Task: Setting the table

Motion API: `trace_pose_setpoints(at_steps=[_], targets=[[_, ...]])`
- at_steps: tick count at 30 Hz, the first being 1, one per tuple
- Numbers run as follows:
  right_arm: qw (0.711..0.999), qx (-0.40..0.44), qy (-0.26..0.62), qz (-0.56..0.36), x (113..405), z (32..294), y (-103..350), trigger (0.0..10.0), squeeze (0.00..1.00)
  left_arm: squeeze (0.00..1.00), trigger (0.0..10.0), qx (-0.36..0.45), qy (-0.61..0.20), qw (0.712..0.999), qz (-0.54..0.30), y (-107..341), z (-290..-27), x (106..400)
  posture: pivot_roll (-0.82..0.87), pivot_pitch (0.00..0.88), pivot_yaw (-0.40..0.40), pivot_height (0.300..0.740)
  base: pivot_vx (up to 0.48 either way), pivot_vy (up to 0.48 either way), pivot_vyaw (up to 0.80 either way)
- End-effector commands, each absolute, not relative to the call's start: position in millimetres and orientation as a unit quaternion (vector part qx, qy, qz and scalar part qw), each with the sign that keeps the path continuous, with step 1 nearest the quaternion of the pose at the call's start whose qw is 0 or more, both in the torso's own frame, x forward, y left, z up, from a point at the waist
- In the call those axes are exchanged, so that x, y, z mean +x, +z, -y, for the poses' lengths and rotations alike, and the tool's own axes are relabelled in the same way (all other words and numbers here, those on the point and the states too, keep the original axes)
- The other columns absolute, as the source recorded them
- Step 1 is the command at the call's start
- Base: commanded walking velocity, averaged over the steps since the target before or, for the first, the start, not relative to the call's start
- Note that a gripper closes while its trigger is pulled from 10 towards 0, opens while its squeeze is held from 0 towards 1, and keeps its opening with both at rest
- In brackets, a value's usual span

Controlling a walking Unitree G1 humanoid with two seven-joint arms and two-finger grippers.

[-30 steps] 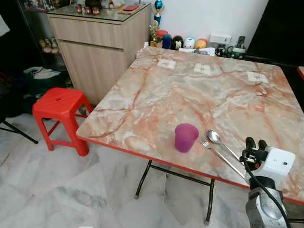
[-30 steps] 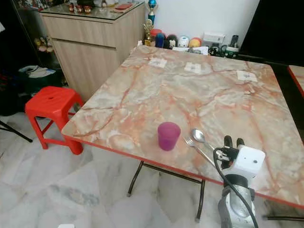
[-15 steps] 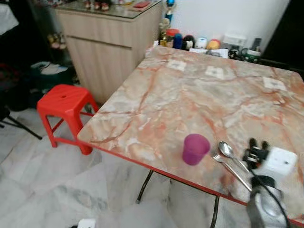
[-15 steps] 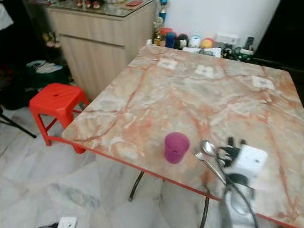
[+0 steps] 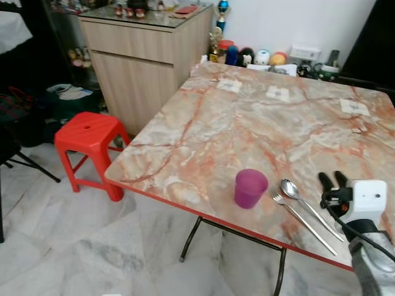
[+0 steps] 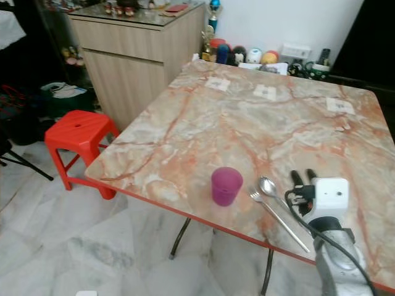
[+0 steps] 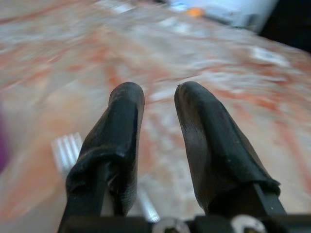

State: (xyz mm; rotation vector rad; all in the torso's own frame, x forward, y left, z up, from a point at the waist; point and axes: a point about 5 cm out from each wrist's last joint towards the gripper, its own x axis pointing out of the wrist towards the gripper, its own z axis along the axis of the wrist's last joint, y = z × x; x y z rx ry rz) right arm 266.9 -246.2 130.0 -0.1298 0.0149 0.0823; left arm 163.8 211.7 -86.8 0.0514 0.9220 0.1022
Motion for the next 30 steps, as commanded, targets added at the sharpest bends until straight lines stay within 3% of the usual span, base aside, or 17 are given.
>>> trace_pose_setpoints(at_steps=[1, 5, 21, 22, 23, 24, 25, 26, 27, 29, 30], targets=[[0.989, -0.088, 0.116, -0.038, 262.7, 236.0, 125.8, 10.0, 0.0, 0.0, 10.0, 0.025, 0.049, 0.887, -0.458, -89.5, -213.0, 157.8, -0.02, 0.108, -0.03, 0.74, 0.0, 0.0, 0.0], [0.97, -0.124, 0.184, -0.103, 250.8, 238.0, 110.3, 10.0, 0.0, 0.0, 10.0, 0.026, 0.05, 0.888, -0.456, -89.3, -213.9, 157.6, -0.01, 0.11, -0.029, 0.74, 0.0, 0.0, 0.0], [0.972, -0.077, 0.166, -0.151, 252.2, 260.7, 108.8, 10.0, 0.0, 0.0, 10.0, 0.027, 0.039, 0.891, -0.452, -88.6, -210.4, 160.3, -0.02, 0.113, -0.019, 0.74, 0.0, 0.0, 0.0], [0.971, -0.068, 0.165, -0.157, 254.8, 260.3, 106.7, 10.0, 0.54, 0.0, 10.0, 0.026, 0.039, 0.891, -0.452, -88.5, -210.7, 160.5, -0.02, 0.109, -0.019, 0.74, 0.0, 0.0, 0.0], [0.971, -0.061, 0.162, -0.164, 256.5, 260.5, 104.7, 10.0, 0.81, 0.0, 10.0, 0.026, 0.039, 0.89, -0.453, -88.5, -210.6, 160.5, -0.02, 0.109, -0.017, 0.74, 0.0, 0.0, 0.0], [0.971, -0.055, 0.16, -0.168, 257.6, 260.6, 103.3, 10.0, 0.81, 0.0, 10.0, 0.026, 0.039, 0.89, -0.453, -88.6, -210.6, 160.5, -0.02, 0.109, -0.016, 0.74, 0.0, 0.0, 0.0], [0.97, -0.059, 0.157, -0.175, 260.1, 261.4, 101.4, 10.0, 0.95, 0.0, 10.0, 0.025, 0.036, 0.89, -0.455, -88.8, -209.6, 160.6, -0.02, 0.108, -0.016, 0.74, 0.0, 0.0, 0.0], [0.969, -0.064, 0.154, -0.18, 262.1, 262.6, 100.3, 10.0, 0.9, 0.0, 10.0, 0.025, 0.034, 0.889, -0.455, -89.0, -208.7, 160.6, -0.02, 0.107, -0.015, 0.74, 0.0, 0.0, 0.0], [0.969, -0.064, 0.152, -0.184, 263.2, 263.5, 99.8, 10.0, 0.24, 0.0, 10.0, 0.024, 0.034, 0.889, -0.456, -89.1, -208.2, 160.6, -0.02, 0.107, -0.015, 0.74, 0.0, 0.0, 0.0], [0.969, -0.064, 0.152, -0.184, 263.2, 263.5, 99.8, 10.0, 0.24, 0.0, 10.0, 0.024, 0.034, 0.889, -0.456, -89.1, -208.2, 160.6, -0.02, 0.107, -0.015, 0.74, 0.0, 0.0, 0.0], [0.968, -0.058, 0.153, -0.191, 266.0, 264.1, 99.4, 10.0, 0.0, 0.0, 10.0, 0.024, 0.033, 0.889, -0.456, -89.3, -206.8, 160.7, -0.02, 0.107, -0.015, 0.74, 0.0, 0.0, 0.0]])
